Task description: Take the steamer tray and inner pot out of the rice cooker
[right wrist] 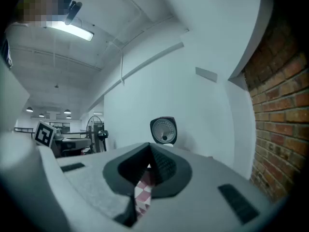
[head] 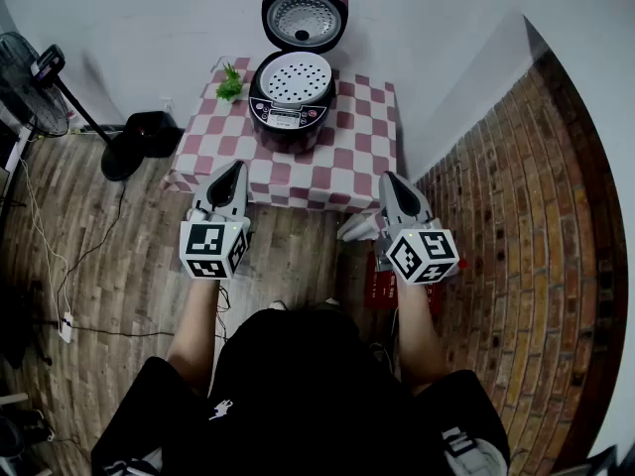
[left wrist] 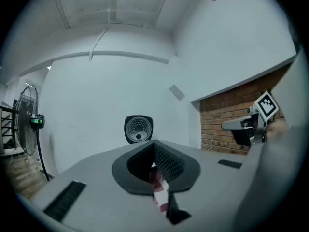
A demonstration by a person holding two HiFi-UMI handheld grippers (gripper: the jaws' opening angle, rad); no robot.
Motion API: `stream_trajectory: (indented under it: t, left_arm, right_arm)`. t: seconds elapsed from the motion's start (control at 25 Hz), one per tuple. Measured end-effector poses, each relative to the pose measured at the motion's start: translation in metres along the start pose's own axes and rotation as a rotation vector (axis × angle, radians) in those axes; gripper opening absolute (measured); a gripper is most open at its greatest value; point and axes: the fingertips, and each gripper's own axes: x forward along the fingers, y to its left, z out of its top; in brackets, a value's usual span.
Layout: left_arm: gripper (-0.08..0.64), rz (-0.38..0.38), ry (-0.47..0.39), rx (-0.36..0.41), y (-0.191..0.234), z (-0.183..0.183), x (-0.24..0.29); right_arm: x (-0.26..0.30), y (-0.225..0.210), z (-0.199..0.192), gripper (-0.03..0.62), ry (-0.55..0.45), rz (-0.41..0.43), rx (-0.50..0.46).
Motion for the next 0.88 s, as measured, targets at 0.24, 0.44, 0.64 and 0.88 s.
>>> stream_trajectory:
  t: [0.24,0.44,0.64,0.88]
  left_arm:
    - [0.003,0.016,0.011,0.002,0.009,-0.003,0.000]
    - [0.002,0.017,0.026,-0.001,0.015,-0.009,-0.002]
    - [0.002,0.016,0.036,0.003,0.024,-0.014,-0.008]
    - [0.002,0.029,0.048,0.001,0.034,-0.020,-0.013]
  right_arm:
    - [0.004,0.005,0.001,0.002,-0.010,0.001,0.018]
    - [0.005,0.010,-0.004,0.002,-0.006,0.000,0.022]
    - [0.006,0.019,-0.007,0.002,-0.003,0.003,0.022]
    - [0.014,0.026,-0.009,0.002,-0.001,0.016,0.033]
